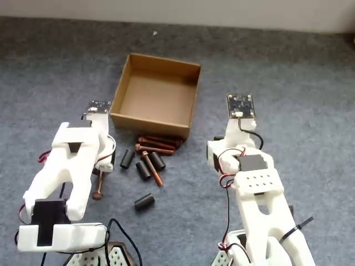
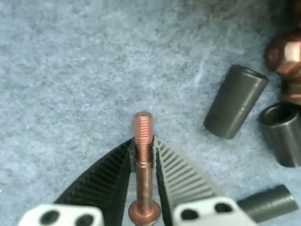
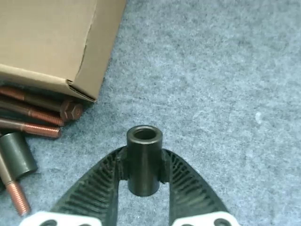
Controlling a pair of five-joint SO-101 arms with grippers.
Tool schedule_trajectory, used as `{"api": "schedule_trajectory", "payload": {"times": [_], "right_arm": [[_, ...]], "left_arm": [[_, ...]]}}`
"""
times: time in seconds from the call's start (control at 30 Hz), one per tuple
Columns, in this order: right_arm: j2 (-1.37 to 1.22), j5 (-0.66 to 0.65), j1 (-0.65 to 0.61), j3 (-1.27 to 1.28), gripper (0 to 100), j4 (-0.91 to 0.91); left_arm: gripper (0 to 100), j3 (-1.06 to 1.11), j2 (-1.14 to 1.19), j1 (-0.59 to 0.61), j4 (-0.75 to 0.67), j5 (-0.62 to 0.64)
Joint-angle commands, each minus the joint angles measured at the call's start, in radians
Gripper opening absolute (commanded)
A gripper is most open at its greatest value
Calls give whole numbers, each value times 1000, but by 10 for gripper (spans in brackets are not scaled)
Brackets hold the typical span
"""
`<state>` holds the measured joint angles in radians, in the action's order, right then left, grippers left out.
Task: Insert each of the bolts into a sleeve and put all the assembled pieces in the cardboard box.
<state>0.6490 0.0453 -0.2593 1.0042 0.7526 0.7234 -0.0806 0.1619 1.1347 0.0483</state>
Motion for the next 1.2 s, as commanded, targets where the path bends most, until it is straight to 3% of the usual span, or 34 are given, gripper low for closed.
{"api": "schedule_trajectory", "payload": {"times": [0.0, 0.07, 0.17, 0.5, 0.63, 1.17], "right_arm": [[36, -8, 7, -12, 5, -19], [36, -8, 7, -12, 5, -19], [36, -8, 5, -12, 5, -19], [33, -8, 5, -12, 5, -19], [35, -8, 5, -12, 5, -19], [35, -9, 8, -12, 5, -19]], "left_arm": [[5, -147, -8, -2, 195, -3], [5, -193, -7, -2, 253, 71], [6, -220, -7, -1, 304, 318], [6, -323, -7, 27, 305, 991], [6, -344, -7, 67, 305, 1062], [8, -343, 2, 165, 305, 1065]]}}
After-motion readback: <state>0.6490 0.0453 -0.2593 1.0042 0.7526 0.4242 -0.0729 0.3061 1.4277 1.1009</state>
